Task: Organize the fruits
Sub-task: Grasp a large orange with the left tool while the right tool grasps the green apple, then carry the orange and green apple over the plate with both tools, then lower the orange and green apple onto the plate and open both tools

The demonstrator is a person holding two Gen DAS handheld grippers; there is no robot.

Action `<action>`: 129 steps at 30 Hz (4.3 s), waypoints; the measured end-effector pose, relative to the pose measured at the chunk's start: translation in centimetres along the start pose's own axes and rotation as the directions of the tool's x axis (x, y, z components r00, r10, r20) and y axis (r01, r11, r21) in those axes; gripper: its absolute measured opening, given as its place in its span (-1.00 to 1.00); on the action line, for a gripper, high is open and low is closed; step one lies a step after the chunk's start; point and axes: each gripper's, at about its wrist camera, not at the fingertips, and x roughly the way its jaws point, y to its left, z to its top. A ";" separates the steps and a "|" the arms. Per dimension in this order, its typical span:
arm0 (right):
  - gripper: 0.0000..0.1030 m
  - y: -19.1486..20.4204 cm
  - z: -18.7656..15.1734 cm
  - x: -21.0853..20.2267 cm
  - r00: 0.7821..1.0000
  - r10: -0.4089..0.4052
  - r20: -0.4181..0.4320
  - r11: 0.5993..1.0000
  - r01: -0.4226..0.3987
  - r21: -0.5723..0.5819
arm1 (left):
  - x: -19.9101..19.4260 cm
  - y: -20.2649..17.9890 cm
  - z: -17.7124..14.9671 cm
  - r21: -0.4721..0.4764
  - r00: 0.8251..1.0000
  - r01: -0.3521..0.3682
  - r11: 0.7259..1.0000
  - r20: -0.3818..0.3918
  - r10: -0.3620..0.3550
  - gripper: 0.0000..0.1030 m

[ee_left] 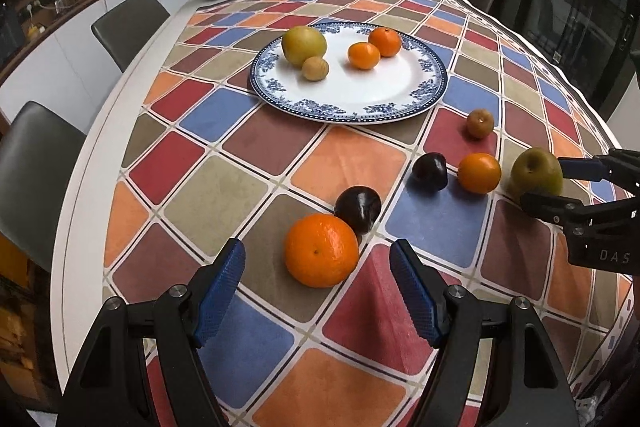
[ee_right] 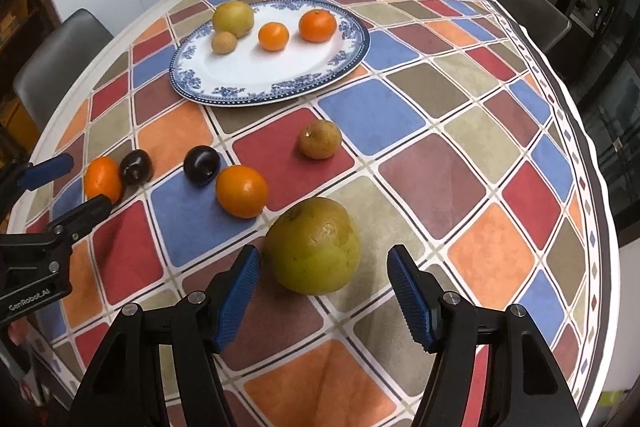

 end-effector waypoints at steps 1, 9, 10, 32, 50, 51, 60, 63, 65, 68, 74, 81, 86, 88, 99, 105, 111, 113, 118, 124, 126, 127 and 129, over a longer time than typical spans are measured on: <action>0.29 0.0 0.0 0.2 1.000 0.002 -0.003 1.000 -0.002 0.002 | 0.2 0.0 0.1 0.001 1.000 0.001 1.000 -0.003 -0.001 0.43; 0.28 -0.1 0.2 0.9 1.000 0.021 -0.006 1.000 -0.021 0.007 | 1.0 -0.1 0.3 -0.001 0.999 0.025 1.000 -0.022 -0.025 0.07; 0.28 -0.1 0.2 0.9 1.000 0.023 -0.005 1.000 -0.023 0.006 | 1.1 -0.1 0.3 -0.001 0.999 0.029 1.000 -0.024 -0.029 0.02; -0.01 0.0 0.1 0.7 0.998 0.057 0.035 0.998 -0.056 -0.012 | 0.4 -0.1 -0.2 -0.050 0.999 0.033 0.998 -0.006 -0.033 -0.22; -0.01 -0.1 2.1 -4.4 0.966 0.185 0.181 0.982 -0.177 -0.060 | -5.4 -1.3 3.2 -0.012 0.984 0.049 0.999 0.170 -0.046 -0.22; -0.01 -0.2 2.4 -4.6 0.964 0.186 0.189 0.982 -0.177 -0.064 | -5.5 -1.4 3.6 -0.010 0.983 0.049 0.999 0.175 -0.046 -0.22; -0.01 -0.8 6.5 -4.7 0.945 0.220 0.240 0.974 -0.200 -0.105 | -4.9 -0.8 7.4 -0.013 0.972 0.083 0.996 0.223 -0.078 -0.22; -0.01 -0.9 7.9 -4.1 0.943 0.233 0.236 0.971 -0.214 -0.106 | -4.1 -0.5 8.6 -0.014 0.971 0.096 0.995 0.223 -0.090 -0.22; -0.01 -0.9 8.8 -3.7 0.943 0.238 0.232 0.970 -0.219 -0.103 | -3.4 -0.2 9.3 -0.014 0.970 0.104 0.994 0.223 -0.098 -0.22; -0.01 -0.9 10.0 -3.0 0.943 0.243 0.227 0.969 -0.224 -0.108 | -2.3 0.1 10.1 -0.016 0.971 0.112 0.994 0.215 -0.106 -0.22; -0.01 -0.9 12.4 -0.8 0.947 0.247 0.206 0.966 -0.225 -0.123 | 0.7 0.8 11.6 -0.037 0.976 0.131 0.991 0.178 -0.123 -0.22; 0.00 -1.1 14.2 2.4 0.955 0.256 0.149 0.964 -0.241 -0.112 | 3.6 1.2 12.6 -0.047 0.983 0.141 0.989 0.126 -0.134 -0.22; 0.00 -1.1 14.7 4.3 0.961 0.250 0.116 0.966 -0.239 -0.102 | 5.1 1.5 13.1 -0.052 0.985 0.152 0.987 0.095 -0.146 -0.22; 0.00 -1.2 14.8 4.9 0.962 0.253 0.104 0.965 -0.244 -0.094 | 5.7 1.5 13.3 -0.054 0.985 0.156 0.986 0.079 -0.152 -0.22; 0.21 -1.9 15.7 5.7 0.961 0.254 0.111 0.967 -0.249 -0.055 | 6.1 1.8 13.4 -0.078 0.987 0.149 0.986 0.068 -0.144 0.03; 0.22 -2.1 15.7 3.1 0.962 0.202 0.182 0.979 -0.193 -0.063 | 3.6 2.0 12.9 -0.077 0.990 0.099 0.992 0.111 -0.090 0.03; 0.22 -1.6 14.5 0.2 0.953 0.197 0.229 0.979 -0.179 -0.094 | 0.3 1.9 12.3 -0.076 0.983 0.078 0.994 0.170 -0.064 0.03; 0.22 -1.5 13.9 -1.1 0.949 0.192 0.251 0.981 -0.175 -0.089 | -1.0 1.8 11.9 -0.069 0.980 0.069 0.995 0.192 -0.055 0.04; 0.22 -1.3 12.4 -3.7 0.936 0.184 0.301 0.982 -0.163 -0.094 | -3.9 1.2 11.1 -0.047 0.970 0.053 0.997 0.240 -0.041 0.12; 0.22 -1.0 10.7 -6.2 0.923 0.195 0.332 0.980 -0.171 -0.102 | -6.7 0.6 9.8 -0.042 0.959 0.051 0.998 0.281 -0.037 0.21; 0.22 -0.8 10.1 -6.9 0.919 0.192 0.343 0.981 -0.166 -0.105 | -7.3 0.5 9.3 -0.046 0.958 0.048 0.998 0.286 -0.033 0.22; 0.22 -0.6 9.7 -7.4 0.918 0.188 0.348 0.981 -0.160 -0.108 | -7.6 0.4 8.9 -0.048 0.957 0.042 0.998 0.290 -0.027 0.23; 0.22 -0.4 9.0 -7.8 0.917 0.184 0.355 0.982 -0.155 -0.107 | -8.2 0.3 8.2 -0.048 0.955 0.033 0.998 0.296 -0.017 0.26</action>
